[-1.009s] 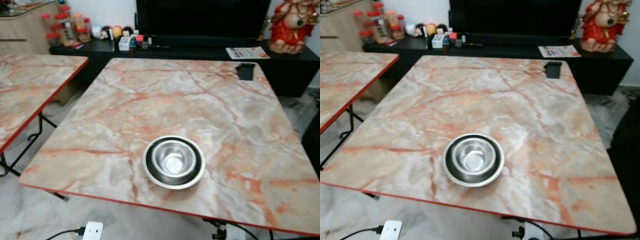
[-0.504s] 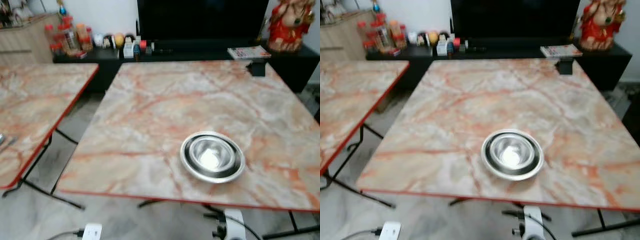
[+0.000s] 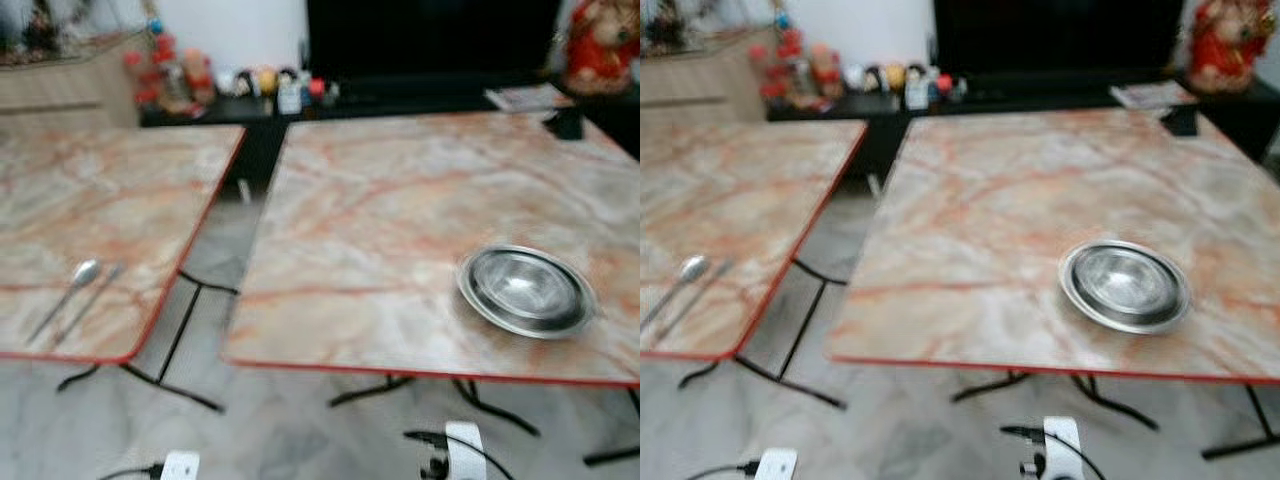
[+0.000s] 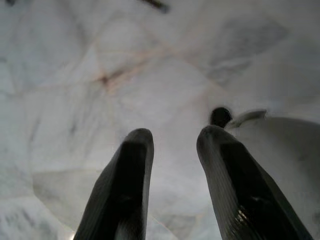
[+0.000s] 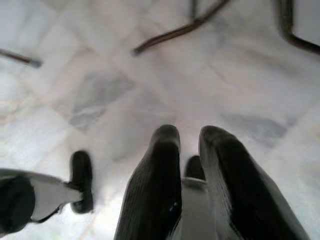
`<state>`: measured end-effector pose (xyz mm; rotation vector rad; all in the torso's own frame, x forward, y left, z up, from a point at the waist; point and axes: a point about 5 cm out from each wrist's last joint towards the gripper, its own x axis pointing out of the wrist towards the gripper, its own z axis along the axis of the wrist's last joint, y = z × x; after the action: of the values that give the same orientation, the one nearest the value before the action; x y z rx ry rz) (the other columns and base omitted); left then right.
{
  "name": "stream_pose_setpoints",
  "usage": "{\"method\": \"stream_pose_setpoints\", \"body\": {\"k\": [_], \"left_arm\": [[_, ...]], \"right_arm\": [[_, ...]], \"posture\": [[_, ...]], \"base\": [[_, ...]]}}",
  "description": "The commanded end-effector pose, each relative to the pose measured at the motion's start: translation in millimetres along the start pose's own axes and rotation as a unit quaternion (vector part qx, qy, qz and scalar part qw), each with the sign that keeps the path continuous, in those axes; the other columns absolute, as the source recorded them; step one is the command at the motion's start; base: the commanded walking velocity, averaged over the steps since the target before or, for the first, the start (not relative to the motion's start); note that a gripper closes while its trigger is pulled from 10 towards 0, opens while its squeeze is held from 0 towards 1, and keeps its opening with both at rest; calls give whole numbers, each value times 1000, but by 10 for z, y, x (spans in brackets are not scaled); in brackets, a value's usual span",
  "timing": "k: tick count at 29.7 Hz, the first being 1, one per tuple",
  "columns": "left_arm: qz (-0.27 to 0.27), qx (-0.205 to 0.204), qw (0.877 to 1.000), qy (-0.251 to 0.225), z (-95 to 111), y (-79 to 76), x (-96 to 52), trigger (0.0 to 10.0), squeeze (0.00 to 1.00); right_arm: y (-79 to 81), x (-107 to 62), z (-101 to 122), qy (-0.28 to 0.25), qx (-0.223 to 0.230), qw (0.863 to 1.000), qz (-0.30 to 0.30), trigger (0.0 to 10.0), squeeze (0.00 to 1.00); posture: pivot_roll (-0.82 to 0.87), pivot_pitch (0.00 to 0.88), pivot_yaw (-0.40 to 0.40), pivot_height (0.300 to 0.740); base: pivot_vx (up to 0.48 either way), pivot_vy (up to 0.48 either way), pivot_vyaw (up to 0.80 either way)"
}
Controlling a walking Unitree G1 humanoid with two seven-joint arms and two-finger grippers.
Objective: Setting the table
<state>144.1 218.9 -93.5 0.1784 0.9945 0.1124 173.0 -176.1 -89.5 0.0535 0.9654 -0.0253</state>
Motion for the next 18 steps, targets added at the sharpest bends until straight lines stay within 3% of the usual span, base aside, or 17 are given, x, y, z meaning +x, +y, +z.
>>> {"method": "stream_pose_setpoints", "body": {"k": [1, 18], "left_arm": [[4, -4, 1000, 2, 1, 30, 2, 10000, 0], [6, -5, 1000, 7, -46, 50, -9, 10000, 0]], "right_arm": [[26, 7, 27, -4, 0, 1000, 4, 10000, 0], [43, 16, 68, -8, -8, 1000, 8, 10000, 0]], "posture": [[12, 0, 54, 740], [24, 0, 55, 740]], "base": [[0, 480, 0], [0, 480, 0]]}}
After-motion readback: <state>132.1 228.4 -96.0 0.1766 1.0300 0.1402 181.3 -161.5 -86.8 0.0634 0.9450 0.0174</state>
